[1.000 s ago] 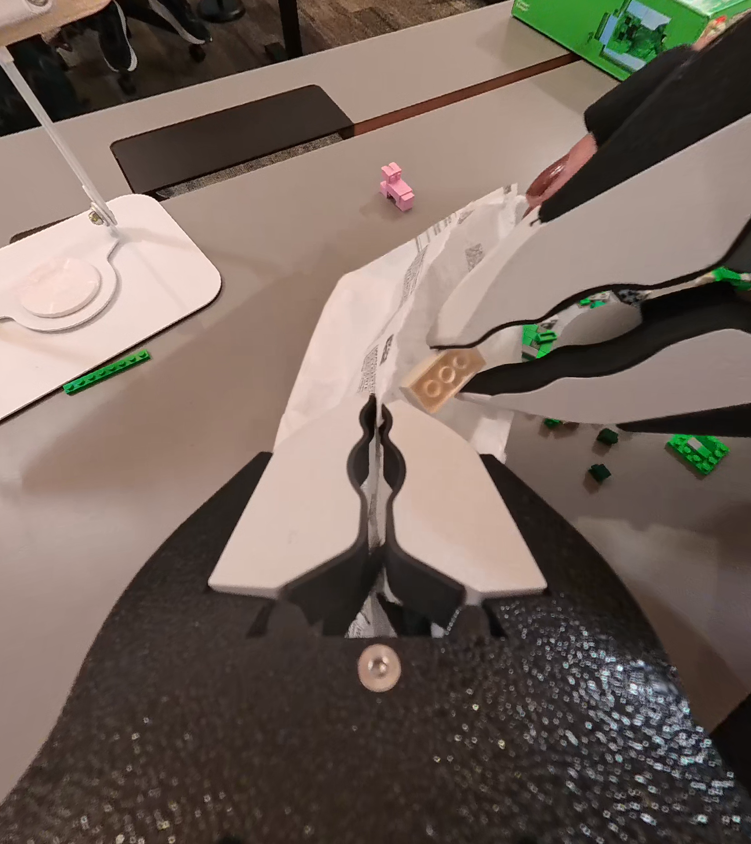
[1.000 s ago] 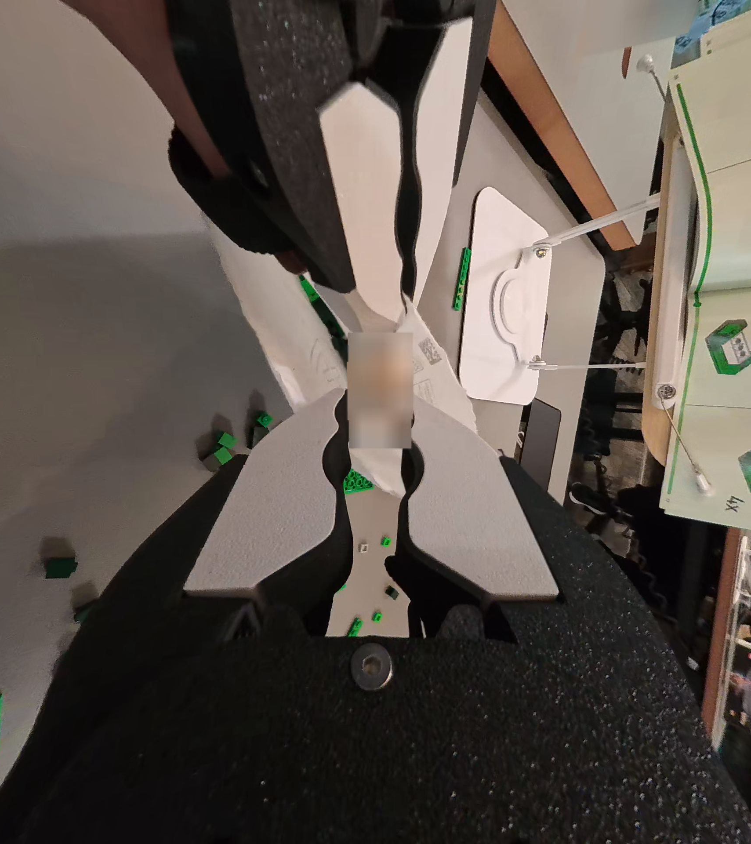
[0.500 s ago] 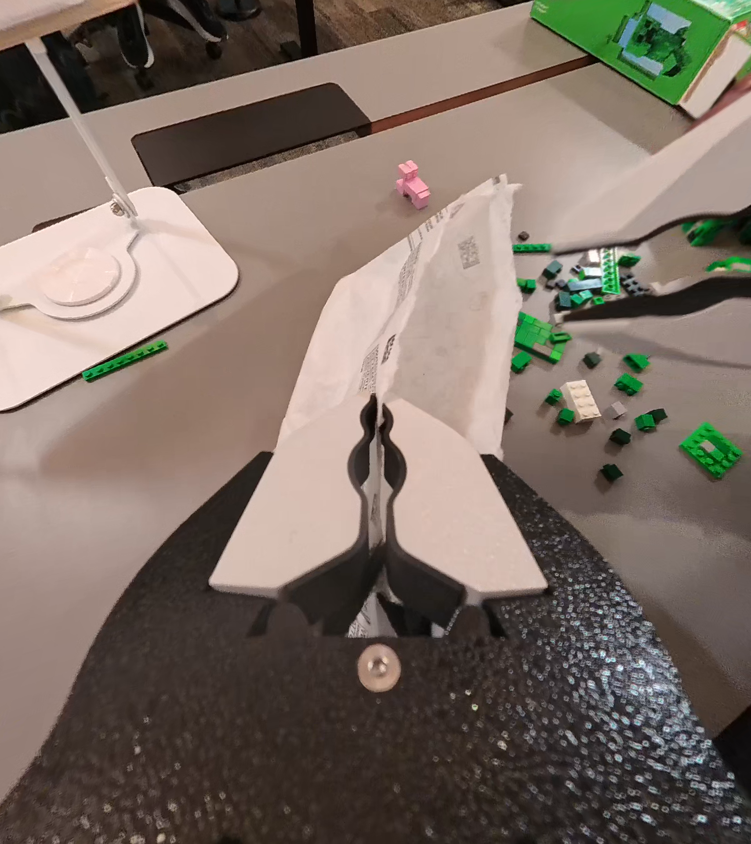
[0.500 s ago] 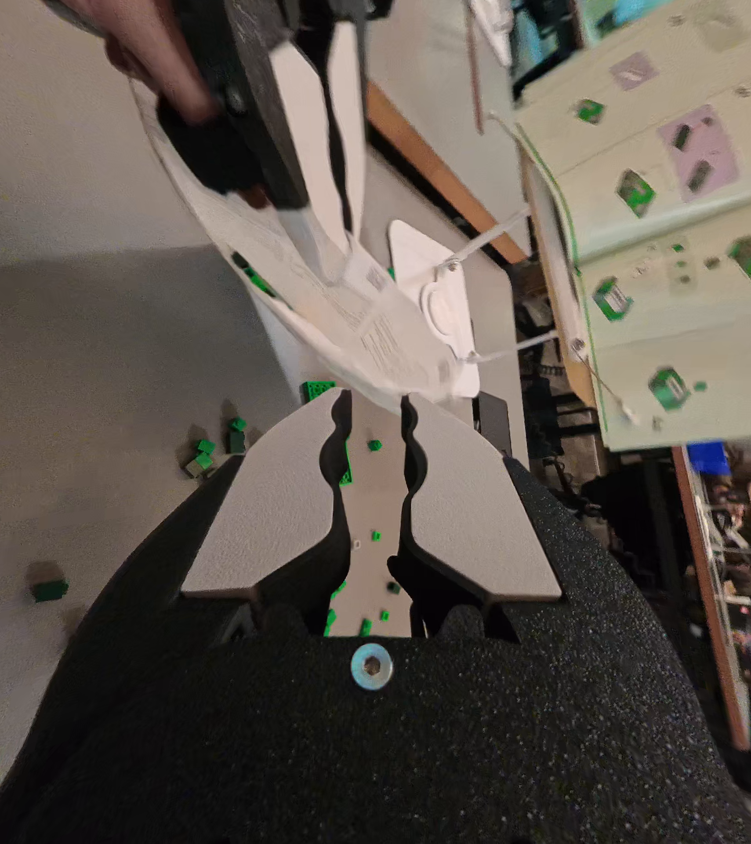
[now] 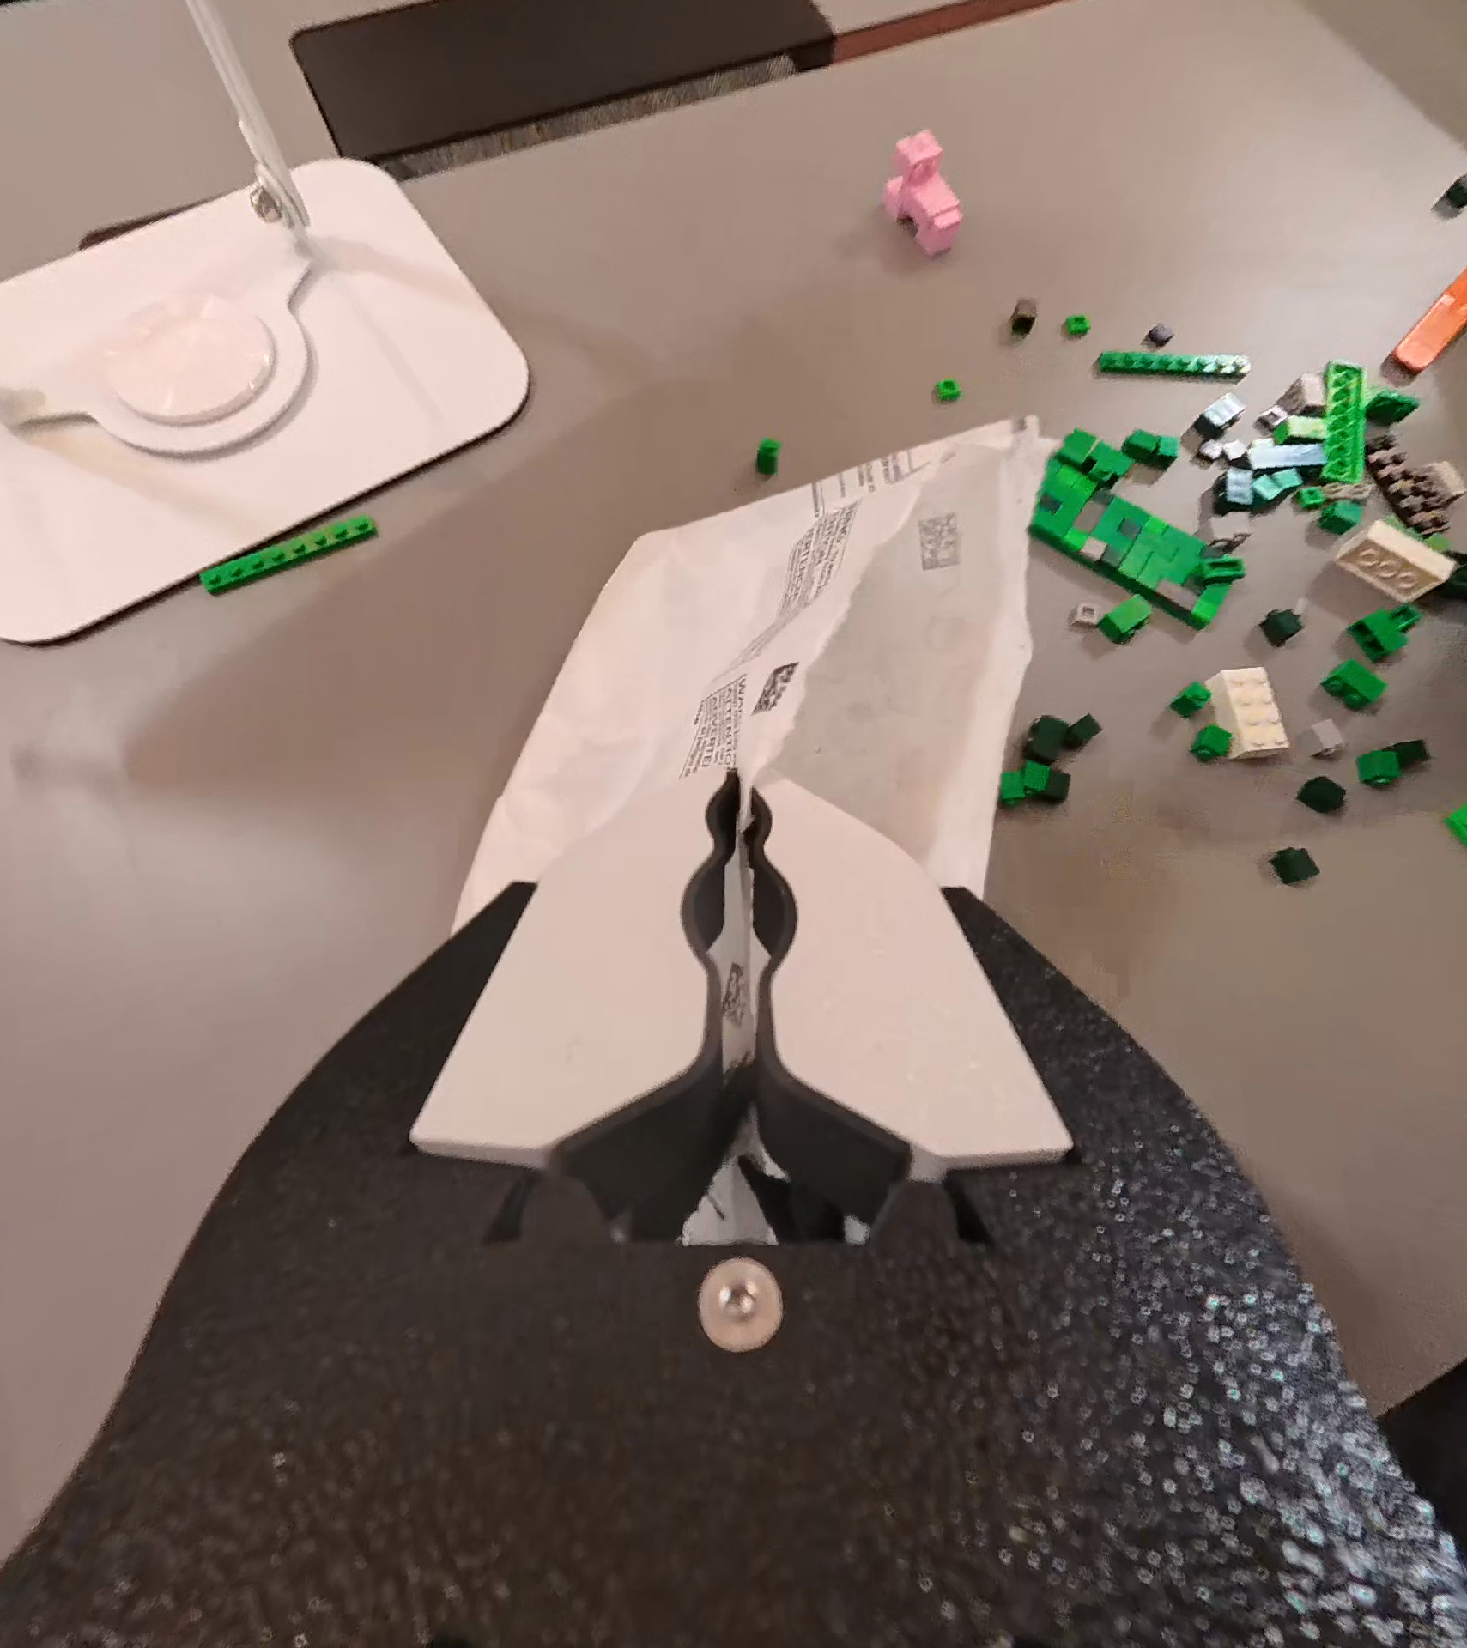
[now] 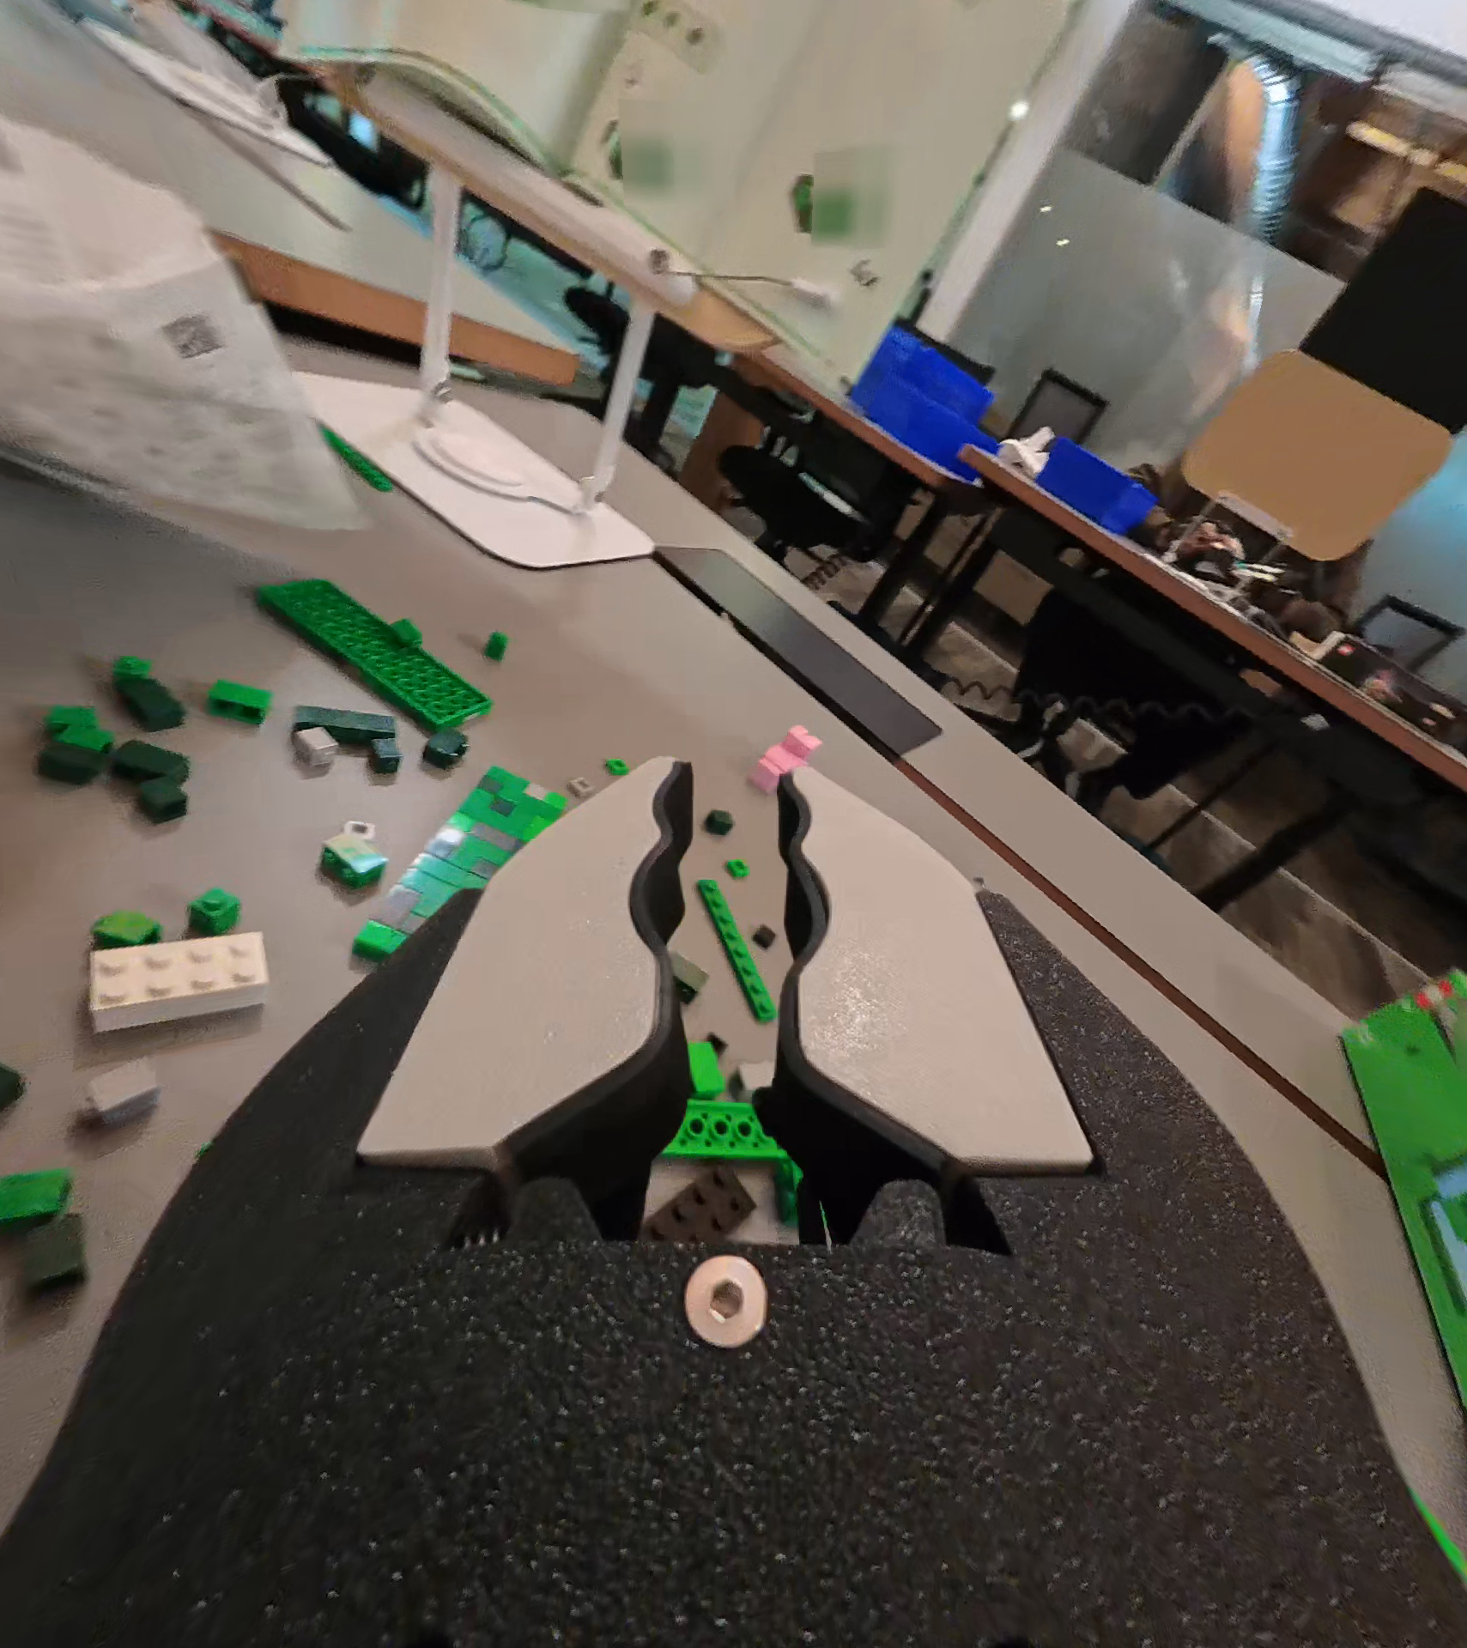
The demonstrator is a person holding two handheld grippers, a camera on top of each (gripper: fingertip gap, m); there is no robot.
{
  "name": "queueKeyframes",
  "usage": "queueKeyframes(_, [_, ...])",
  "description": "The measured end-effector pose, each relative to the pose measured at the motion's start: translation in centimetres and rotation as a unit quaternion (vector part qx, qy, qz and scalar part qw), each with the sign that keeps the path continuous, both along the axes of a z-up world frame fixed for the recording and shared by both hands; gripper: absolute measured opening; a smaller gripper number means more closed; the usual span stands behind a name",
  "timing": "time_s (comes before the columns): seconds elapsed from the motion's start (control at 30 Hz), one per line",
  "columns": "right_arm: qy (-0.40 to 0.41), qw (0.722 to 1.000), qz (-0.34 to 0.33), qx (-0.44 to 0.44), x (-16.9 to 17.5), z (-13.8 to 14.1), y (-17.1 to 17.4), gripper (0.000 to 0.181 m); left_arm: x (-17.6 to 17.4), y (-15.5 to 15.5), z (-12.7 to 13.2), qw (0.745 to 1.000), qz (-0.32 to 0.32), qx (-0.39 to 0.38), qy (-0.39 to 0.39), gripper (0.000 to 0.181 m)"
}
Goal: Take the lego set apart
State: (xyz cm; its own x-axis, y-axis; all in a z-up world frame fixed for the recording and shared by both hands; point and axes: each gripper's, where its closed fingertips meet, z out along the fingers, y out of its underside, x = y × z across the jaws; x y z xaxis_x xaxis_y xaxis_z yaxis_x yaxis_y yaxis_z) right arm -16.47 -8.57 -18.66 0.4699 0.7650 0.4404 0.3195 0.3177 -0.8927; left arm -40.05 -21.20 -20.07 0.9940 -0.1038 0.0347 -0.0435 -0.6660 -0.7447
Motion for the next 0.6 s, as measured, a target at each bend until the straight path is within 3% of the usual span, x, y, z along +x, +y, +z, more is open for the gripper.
queueKeyframes(0.3, [0.098, 0.991, -0.089, -0.006, 4.5, 1.4, 2.8, 0.013, -1.8, -0.9, -1.3, 0.999, 0.026, -0.03, 0.001, 0.0])
queueKeyframes(0.5, [0.146, 0.97, -0.181, 0.066, 9.1, 4.4, 3.9, 0.011, -2.4, -1.2, -2.1, 0.998, 0.037, -0.046, -0.003, 0.0])
queueKeyframes(0.6, [0.183, 0.96, -0.195, 0.08, 10.8, 5.6, 3.9, 0.008, -2.4, -1.6, -3.0, 0.997, 0.035, -0.074, -0.006, 0.002])
